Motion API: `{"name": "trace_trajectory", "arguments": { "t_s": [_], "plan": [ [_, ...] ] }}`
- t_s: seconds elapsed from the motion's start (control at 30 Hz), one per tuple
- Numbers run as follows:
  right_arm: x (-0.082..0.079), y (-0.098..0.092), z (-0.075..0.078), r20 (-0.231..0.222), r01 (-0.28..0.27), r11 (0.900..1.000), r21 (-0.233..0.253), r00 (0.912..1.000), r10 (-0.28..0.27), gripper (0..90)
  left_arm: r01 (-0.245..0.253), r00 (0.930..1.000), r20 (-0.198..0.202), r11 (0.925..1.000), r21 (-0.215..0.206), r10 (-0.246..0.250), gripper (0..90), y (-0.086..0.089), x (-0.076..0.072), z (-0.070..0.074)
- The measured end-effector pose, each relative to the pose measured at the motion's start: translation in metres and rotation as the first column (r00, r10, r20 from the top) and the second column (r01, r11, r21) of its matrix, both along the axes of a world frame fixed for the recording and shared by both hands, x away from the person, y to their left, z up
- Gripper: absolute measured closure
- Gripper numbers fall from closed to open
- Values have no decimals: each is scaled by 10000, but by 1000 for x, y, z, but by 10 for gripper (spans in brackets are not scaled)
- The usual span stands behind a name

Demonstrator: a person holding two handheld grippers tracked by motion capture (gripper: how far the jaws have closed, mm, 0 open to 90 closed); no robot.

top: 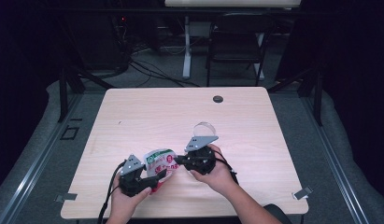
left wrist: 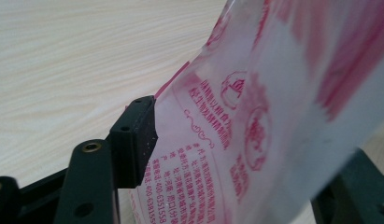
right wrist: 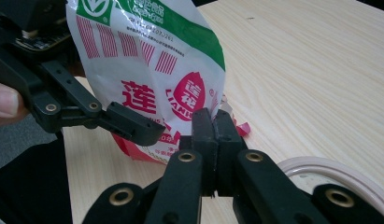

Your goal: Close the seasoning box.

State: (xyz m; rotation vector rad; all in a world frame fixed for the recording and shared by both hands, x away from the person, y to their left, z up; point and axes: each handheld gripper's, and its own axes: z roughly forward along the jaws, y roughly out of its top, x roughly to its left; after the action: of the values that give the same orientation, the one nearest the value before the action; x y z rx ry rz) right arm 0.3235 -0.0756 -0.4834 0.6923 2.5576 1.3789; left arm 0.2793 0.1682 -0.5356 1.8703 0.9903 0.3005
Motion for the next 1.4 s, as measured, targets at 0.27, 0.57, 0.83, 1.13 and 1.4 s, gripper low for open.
{"name": "trace_trajectory", "arguments": {
  "t_s": [0.27,0.57,0.83,1.13,1.4],
  "plan": [
    [0,0,0,18,12,10000,15,10000,-12,897,-102,9994,-326,9997,-218,94,345,2,6,-12],
    [-1,0,0,59,14,10000,15,10000,-14,896,-153,9999,-49,9994,300,154,281,1,11,-21],
    [-1,0,0,60,6,10000,-1,10000,-6,896,-87,9999,-70,9984,562,91,262,-3,13,-26],
    [-1,0,-1,52,-4,10000,1,10000,4,896,-136,9999,64,9994,308,134,241,-3,15,-33],
    [-1,0,-1,36,31,10000,25,10000,-31,896,-148,9999,37,9997,202,147,233,-2,14,-38]
  ]
}}
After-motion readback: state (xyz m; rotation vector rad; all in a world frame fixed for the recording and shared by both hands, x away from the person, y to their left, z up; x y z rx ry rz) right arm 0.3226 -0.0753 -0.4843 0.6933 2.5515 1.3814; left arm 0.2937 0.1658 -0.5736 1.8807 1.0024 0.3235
